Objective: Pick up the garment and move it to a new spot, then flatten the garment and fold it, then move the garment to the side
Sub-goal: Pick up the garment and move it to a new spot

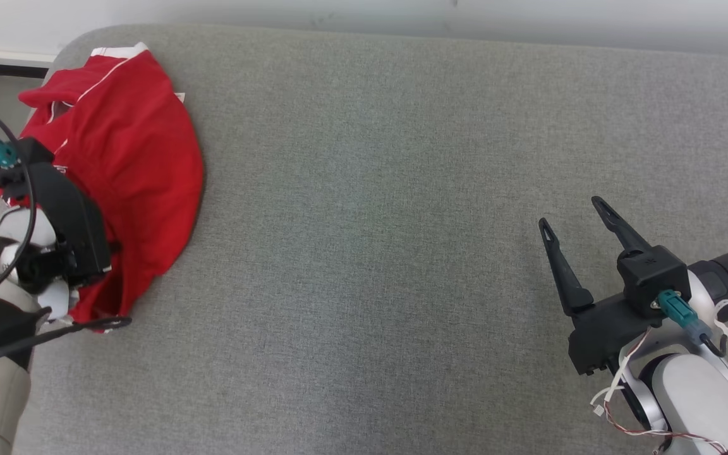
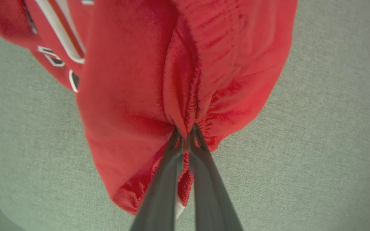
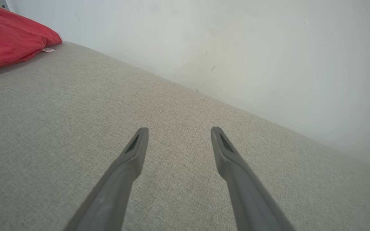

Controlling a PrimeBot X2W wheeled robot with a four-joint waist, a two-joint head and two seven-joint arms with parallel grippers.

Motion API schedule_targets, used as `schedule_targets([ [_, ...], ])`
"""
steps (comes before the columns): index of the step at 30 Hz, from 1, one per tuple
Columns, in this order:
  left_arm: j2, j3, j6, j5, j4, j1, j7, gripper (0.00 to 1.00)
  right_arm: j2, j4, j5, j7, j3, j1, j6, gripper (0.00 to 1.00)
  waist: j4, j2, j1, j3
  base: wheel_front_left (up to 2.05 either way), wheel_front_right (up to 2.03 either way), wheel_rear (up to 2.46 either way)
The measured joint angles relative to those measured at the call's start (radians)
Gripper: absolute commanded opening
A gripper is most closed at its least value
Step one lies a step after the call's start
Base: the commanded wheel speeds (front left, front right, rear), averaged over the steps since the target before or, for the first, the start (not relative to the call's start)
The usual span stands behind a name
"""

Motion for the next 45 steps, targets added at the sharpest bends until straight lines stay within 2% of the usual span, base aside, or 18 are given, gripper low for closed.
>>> schedule_targets([
  [8, 0.04, -0.061, 0.0, -0.027, -0.085, -0.071, -0.083, 0.0, 0.031, 0.04, 0.003, -0.011, 0.003, -0.024, 0.0, 1.0, -0.002, 0.0, 0.0, -0.035, 0.0, 0.0, 0.0],
  [13, 0.045, -0.107, 0.0, -0.092, -0.165, -0.08, -0.133, 0.0, 0.053, 0.072, 0.019, -0.03, -0.002, -0.025, -0.002, 1.0, -0.018, 0.0, -0.0001, -0.069, 0.0, 0.0, 0.0],
  [16, 0.037, -0.111, 0.0, -0.168, -0.216, -0.081, -0.157, 0.0, 0.073, 0.091, 0.03, -0.042, -0.004, -0.025, -0.002, 1.0, -0.037, 0.0, -0.0001, -0.085, 0.0, 0.0, 0.0],
  [22, 0.018, -0.158, 0.0, -0.279, -0.332, -0.082, -0.196, 0.0, 0.114, 0.121, 0.046, -0.069, -0.005, -0.025, -0.009, 1.0, -0.094, 0.0, -0.0002, -0.112, 0.0, 0.0, 0.0],
  [28, 0.008, -0.239, 0.0, -0.377, -0.479, -0.075, -0.217, 0.0, 0.119, 0.149, 0.067, -0.101, -0.029, -0.023, -0.018, 1.0, -0.176, 0.0, -0.0001, -0.134, 0.0, 0.0, 0.0],
  [37, -0.027, -0.351, 0.0, -0.461, -0.647, -0.015, -0.259, 0.0, 0.125, 0.171, 0.081, -0.142, -0.061, -0.016, -0.019, 1.0, -0.28, 0.0, -0.0002, -0.152, 0.0, 0.0, 0.0],
  [45, -0.082, -0.445, 0.0, -0.501, -0.721, 0.078, -0.32, 0.0, 0.13, 0.196, 0.086, -0.169, -0.076, -0.012, -0.027, 1.0, -0.342, 0.0, -0.0001, -0.166, 0.0, 0.0, 0.0],
])
